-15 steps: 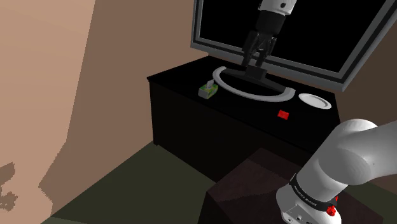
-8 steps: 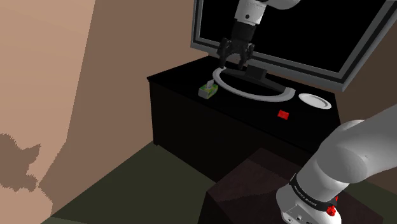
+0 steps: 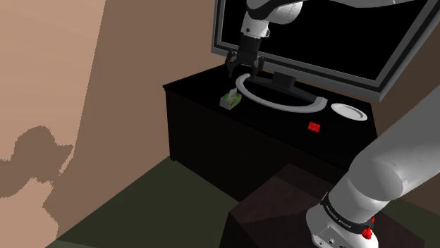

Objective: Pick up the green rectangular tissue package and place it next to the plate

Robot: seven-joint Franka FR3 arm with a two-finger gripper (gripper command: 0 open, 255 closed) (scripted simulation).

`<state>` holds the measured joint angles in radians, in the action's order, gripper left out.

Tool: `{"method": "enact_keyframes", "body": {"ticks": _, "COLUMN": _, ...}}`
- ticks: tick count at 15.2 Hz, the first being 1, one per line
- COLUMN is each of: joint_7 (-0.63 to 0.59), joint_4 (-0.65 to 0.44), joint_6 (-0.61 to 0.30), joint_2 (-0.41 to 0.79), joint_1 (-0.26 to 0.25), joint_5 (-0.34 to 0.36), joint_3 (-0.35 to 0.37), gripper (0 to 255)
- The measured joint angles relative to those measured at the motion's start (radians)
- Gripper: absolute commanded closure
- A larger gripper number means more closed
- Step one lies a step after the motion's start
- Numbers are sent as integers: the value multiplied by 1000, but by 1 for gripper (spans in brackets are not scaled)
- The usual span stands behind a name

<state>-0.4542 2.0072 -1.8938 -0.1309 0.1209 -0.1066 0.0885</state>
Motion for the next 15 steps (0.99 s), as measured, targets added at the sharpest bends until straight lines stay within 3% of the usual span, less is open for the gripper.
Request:
{"method": "enact_keyframes", "body": {"ticks": 7, "joint_7": -215, "joint_4": -192, "joint_6": -42, "joint_2": 251, "joint_1": 24, "joint_5": 41, "joint_3": -18, "gripper": 0}}
{"method": "enact_keyframes", "body": {"ticks": 15, "joint_7": -413, "joint_4": -457, "joint_6": -22, "joint_2": 521, "joint_1": 54, "joint_5": 58, "joint_3": -80, "gripper": 0}}
